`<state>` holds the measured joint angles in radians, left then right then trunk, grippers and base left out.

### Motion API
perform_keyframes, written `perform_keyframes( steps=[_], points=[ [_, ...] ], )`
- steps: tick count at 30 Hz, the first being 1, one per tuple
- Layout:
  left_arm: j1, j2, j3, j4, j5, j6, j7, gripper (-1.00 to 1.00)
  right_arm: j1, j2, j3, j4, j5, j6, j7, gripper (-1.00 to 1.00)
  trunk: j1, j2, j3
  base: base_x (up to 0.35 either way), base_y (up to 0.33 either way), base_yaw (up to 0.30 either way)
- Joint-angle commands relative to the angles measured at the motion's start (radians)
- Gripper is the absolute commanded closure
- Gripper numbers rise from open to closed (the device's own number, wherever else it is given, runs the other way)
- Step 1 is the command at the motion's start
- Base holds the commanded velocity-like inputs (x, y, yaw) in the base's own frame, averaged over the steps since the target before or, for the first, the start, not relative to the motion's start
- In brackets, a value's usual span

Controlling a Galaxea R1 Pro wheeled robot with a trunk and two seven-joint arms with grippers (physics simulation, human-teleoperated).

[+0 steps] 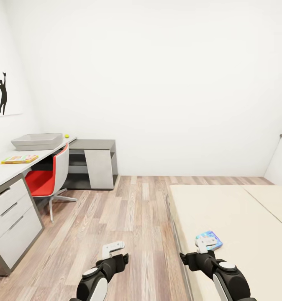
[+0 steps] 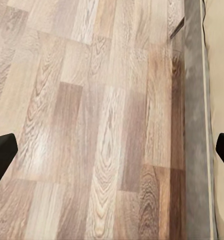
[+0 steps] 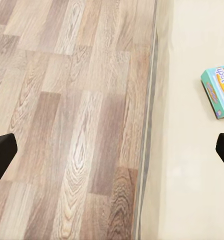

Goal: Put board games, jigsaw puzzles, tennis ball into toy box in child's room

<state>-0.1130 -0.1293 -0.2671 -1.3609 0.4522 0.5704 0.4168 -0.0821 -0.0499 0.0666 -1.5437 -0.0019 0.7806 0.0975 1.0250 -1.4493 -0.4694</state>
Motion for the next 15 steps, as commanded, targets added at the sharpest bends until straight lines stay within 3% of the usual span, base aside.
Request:
perform_keyframes(
  steps=[1, 7, 15],
  points=[
    [-0.001, 0.000, -0.001, -0.001, 0.011, 0.002, 0.010, -1.00, -0.001, -0.001, 0.001, -0.001, 0.000, 0.005, 0.002, -1.00, 0.000, -0.001, -0.001, 0.000, -0.038, 0.000],
    [0.001, 0.001, -0.007, -0.001, 0.010, 0.002, 0.010, -1.00, -0.001, -0.001, 0.000, -0.001, 0.000, 0.005, 0.002, -1.00, 0.000, -0.001, -0.001, 0.000, -0.132, 0.000],
    [0.002, 0.003, -0.030, -0.001, 0.010, 0.001, 0.011, -1.00, -0.001, -0.001, 0.000, -0.001, 0.000, 0.005, 0.002, -1.00, 0.000, -0.001, -0.001, 0.000, -0.224, 0.000]
  ],
)
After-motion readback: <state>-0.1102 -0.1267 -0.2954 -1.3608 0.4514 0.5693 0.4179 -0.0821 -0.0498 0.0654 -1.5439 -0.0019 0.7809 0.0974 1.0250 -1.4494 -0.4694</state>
